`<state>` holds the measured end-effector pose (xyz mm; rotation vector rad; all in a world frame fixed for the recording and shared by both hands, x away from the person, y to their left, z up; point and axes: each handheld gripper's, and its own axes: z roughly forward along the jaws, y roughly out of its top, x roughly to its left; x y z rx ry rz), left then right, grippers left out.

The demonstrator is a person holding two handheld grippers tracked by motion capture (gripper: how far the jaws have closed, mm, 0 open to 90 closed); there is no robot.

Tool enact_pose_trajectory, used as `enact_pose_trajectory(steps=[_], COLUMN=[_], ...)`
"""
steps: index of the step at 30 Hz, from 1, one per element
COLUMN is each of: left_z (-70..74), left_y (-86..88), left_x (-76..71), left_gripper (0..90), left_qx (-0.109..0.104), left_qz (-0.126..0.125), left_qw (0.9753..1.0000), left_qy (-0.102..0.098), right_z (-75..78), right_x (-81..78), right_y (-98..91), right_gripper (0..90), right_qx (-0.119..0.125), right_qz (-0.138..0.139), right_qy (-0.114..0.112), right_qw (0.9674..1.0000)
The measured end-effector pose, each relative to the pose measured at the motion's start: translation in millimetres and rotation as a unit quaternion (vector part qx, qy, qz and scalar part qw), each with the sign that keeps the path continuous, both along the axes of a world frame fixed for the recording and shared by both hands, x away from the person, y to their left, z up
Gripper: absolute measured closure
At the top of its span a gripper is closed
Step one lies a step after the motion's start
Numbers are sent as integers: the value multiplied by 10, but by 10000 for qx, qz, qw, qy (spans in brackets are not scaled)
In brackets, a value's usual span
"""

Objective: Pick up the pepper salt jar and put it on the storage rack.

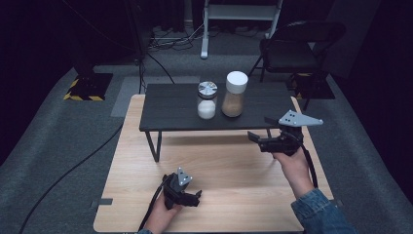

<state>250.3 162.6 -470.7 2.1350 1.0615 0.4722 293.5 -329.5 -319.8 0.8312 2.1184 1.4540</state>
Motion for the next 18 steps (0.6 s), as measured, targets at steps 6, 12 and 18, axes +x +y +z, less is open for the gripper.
enact_pose_trajectory(steps=[6,12,18], left_z=[0,-1,-1], left_y=[0,0,0], left_x=[0,0,0], left_gripper=[3,3,2], left_qx=[1,0,-2], left_qz=[-1,1,1], left_qw=[10000,10000,10000], left_qy=[-1,-2,-2], right_z=[-297,-656,-956], right_x=[-88,-135,-197], right_y=[-57,-93,-96], right_gripper=[121,120,112], right_qx=[-209,-447,-700], right_qz=[-17,-62,-100], right_qy=[304,502,631], right_qw=[9993,9977,9955])
